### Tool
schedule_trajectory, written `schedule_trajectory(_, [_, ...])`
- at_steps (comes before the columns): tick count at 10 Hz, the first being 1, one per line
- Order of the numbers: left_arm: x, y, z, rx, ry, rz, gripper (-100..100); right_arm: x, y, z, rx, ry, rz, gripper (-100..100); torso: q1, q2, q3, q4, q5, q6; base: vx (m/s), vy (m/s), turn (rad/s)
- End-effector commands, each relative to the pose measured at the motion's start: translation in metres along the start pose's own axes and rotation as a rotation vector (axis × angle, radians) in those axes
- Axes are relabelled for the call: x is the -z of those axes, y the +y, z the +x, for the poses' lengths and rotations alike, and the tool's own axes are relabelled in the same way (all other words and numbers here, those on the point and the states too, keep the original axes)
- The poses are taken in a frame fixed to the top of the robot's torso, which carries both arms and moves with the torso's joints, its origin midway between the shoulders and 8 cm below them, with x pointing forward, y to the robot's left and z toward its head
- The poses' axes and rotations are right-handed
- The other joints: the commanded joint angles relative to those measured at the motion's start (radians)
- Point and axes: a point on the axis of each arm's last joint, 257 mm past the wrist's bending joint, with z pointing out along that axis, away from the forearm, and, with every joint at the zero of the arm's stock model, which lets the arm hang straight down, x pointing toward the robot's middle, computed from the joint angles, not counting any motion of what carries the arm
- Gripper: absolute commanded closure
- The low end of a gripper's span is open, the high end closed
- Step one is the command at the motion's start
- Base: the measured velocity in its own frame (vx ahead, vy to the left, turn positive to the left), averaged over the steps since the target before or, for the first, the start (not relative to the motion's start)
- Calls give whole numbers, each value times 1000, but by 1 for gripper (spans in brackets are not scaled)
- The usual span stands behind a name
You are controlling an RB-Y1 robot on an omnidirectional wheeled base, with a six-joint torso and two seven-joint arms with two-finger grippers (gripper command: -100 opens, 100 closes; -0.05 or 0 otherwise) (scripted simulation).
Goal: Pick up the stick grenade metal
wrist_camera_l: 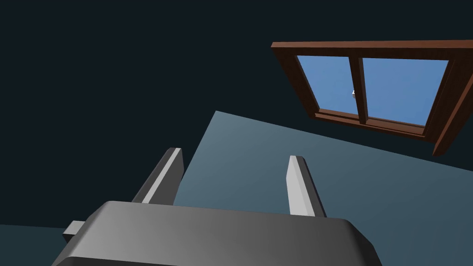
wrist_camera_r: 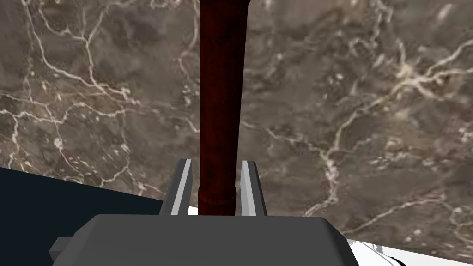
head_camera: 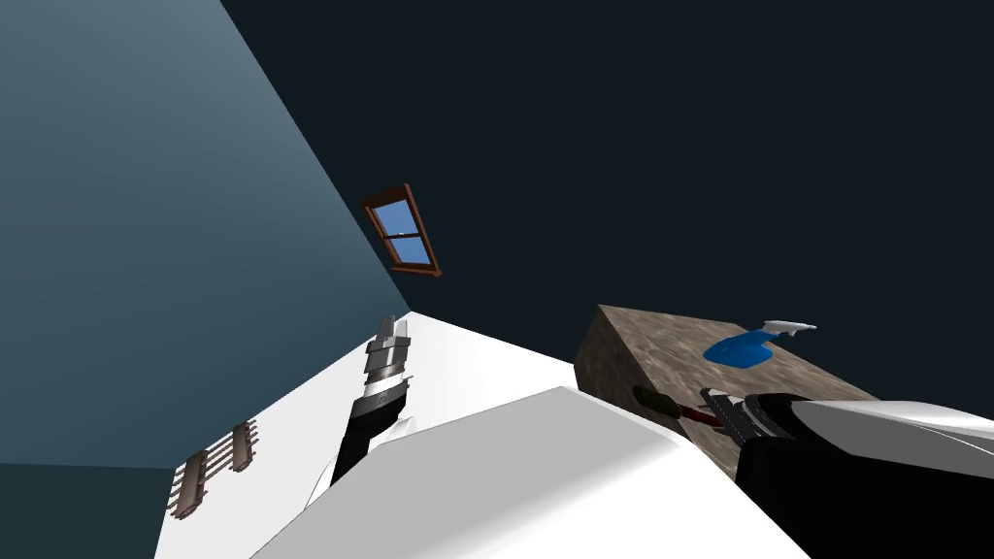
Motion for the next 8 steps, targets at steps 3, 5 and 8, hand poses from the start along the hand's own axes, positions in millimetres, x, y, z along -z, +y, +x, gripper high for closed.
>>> schedule_trajectory(3, [0, 0, 0, 0, 0, 0, 0, 6, -14, -8, 15, -2, -4, 100, 1, 1, 0, 0, 0, 0, -17, 2, -64])
schedule_trajectory(5, [0, 0, 0, 0, 0, 0, 0, 10, -23, -15, 25, -3, -7, 100, 1, 2, 1, 0, 1, 0, -26, 4, -34])
schedule_trajectory(8, [0, 0, 0, 0, 0, 0, 0, 11, -24, -16, 26, -4, -7, 0, 1, 1, 1, 0, 1, 0, -11, 3, -18])
